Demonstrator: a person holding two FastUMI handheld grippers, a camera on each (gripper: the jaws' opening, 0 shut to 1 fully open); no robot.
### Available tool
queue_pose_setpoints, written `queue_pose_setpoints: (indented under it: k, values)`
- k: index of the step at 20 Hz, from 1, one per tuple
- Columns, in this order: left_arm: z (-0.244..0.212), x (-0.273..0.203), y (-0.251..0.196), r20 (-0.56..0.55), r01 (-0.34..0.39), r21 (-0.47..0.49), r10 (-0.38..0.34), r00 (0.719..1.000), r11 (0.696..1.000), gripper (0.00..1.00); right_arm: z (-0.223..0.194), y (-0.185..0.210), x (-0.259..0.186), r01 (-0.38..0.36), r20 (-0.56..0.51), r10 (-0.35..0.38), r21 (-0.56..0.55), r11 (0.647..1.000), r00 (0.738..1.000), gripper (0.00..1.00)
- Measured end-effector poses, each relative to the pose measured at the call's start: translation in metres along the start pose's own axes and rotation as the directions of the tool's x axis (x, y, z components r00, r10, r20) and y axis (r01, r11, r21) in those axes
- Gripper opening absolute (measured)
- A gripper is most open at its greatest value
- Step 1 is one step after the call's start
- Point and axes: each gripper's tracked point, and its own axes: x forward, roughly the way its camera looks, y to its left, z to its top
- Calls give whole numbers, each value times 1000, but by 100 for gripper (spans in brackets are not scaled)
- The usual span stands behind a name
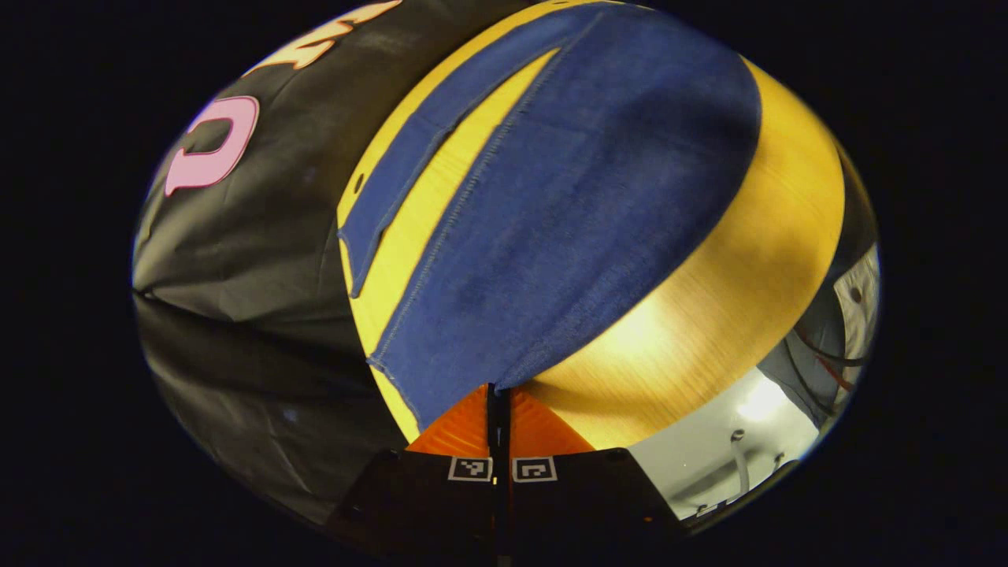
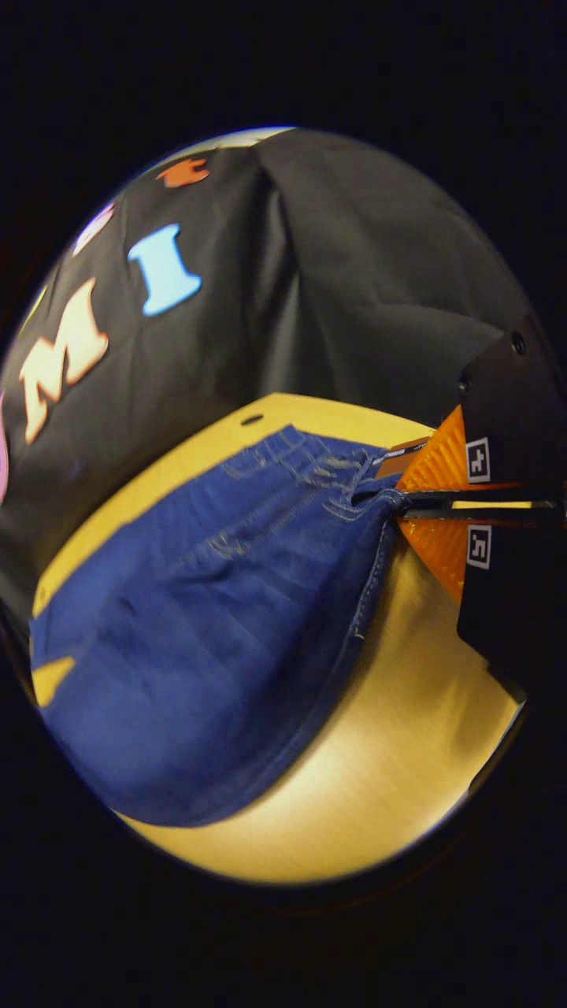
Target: Grasp the waist and the cuffs of the jeans and fold them to make the two legs overlap; first hold the waist and fold one-third of the jeans toward the cuffs, then hold the cuffs and fold the remaining one-third in the same direction to finish folding.
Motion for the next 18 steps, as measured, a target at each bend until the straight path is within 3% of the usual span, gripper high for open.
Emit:
queue_pose_setpoints:
  k: [3,6,8,10,12,13,14,16,18]
  values:
    - [25,-16,39,8,-59,-162,61,998,985,0,18,-22,-12,53,78,-59,72,996,995,5]
    - [37,-22,77,29,-74,-329,89,996,941,0,39,-49,-18,63,83,-87,251,966,993,5]
    - [59,-33,95,53,-60,-393,87,995,918,0,51,-65,-21,54,74,-90,387,921,993,4]
    - [76,-35,111,70,-43,-427,81,994,903,0,64,-81,-20,44,52,-83,522,852,995,2]
    - [88,-40,129,84,-28,-447,73,994,894,0,78,-86,-10,45,43,-90,606,795,995,2]
    - [97,-45,137,98,-19,-460,72,993,888,0,86,-92,-7,51,44,-101,630,775,994,8]
    - [107,-50,145,113,-6,-470,67,991,883,0,95,-95,1,59,37,-107,640,766,994,1]
    - [124,-55,152,128,19,-486,49,991,874,0,109,-100,11,79,18,-117,634,769,993,5]
    - [145,-26,169,141,32,-497,44,989,867,0,141,-120,19,124,53,-176,514,849,983,5]
